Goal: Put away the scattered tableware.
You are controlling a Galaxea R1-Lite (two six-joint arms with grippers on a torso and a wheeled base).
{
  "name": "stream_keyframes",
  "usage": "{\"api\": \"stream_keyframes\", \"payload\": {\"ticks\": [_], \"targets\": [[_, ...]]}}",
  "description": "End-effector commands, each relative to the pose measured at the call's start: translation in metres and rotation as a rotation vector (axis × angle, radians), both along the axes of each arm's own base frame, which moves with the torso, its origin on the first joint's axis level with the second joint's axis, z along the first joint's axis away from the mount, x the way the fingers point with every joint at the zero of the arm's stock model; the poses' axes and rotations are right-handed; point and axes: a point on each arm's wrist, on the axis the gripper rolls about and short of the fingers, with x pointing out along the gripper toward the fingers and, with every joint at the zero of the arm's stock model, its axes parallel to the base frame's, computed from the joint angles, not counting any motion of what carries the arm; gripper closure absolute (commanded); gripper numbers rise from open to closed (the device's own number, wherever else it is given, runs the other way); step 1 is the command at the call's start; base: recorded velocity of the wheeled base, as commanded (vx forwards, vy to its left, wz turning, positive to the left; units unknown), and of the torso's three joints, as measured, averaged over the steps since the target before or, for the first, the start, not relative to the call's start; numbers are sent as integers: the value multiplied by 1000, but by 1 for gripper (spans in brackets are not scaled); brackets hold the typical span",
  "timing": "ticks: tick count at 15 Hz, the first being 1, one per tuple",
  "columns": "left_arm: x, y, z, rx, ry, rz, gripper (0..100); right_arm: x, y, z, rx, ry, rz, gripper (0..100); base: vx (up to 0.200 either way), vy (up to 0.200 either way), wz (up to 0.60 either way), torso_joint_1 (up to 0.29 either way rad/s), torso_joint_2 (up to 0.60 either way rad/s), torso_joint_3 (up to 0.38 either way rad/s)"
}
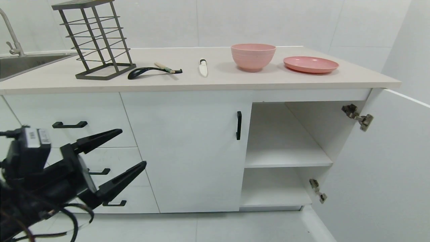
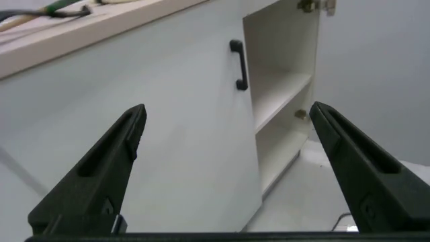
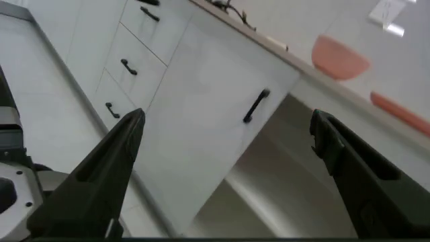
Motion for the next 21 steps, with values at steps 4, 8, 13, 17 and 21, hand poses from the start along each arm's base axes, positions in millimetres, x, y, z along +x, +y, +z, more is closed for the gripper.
{"api": "stream_keyframes", "payload": {"ticks": [4, 8, 13, 17, 21], "targets": [[-92, 27, 2, -8, -23, 154, 0, 4, -11, -33, 258, 369, -567, 0, 0, 0, 0, 0, 0, 0], [-145, 28, -28, -16, 58, 162, 0, 4, -11, -36, 253, 390, -578, 0, 0, 0, 0, 0, 0, 0], [-187, 29, -73, -132, 179, 211, 0, 4, -11, -36, 255, 391, -579, 0, 0, 0, 0, 0, 0, 0], [-183, 36, -73, -186, 159, 549, 0, 4, -11, -36, 262, 391, -587, 0, 0, 0, 0, 0, 0, 0], [-182, 40, -79, -156, 163, 749, 0, 4, -17, -41, 299, 415, -851, 0, 0, 0, 0, 0, 0, 0]]}}
